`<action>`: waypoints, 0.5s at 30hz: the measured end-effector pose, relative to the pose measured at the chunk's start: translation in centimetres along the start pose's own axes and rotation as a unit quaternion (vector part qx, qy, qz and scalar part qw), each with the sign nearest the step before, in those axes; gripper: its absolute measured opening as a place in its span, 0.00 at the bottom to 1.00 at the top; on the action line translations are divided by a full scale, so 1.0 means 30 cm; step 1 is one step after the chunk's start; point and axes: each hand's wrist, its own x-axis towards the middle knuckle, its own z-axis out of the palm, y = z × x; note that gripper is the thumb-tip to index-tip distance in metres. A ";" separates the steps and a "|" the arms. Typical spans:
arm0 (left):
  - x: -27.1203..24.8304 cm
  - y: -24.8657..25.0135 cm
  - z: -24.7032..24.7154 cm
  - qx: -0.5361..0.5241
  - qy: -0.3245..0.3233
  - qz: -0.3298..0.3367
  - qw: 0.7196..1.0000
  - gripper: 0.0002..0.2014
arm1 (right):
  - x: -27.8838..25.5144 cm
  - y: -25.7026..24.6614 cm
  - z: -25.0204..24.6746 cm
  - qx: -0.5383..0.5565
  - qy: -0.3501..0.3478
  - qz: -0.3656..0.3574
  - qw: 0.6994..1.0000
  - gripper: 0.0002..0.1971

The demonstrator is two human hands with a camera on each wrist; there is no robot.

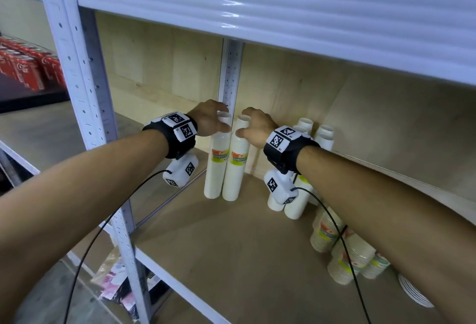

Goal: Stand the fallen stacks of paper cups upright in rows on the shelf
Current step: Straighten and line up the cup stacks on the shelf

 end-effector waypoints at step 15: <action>-0.076 0.148 -0.028 -0.020 -0.076 0.038 0.996 0.18 | -0.117 0.034 -0.109 -0.030 0.026 0.025 0.999 0.25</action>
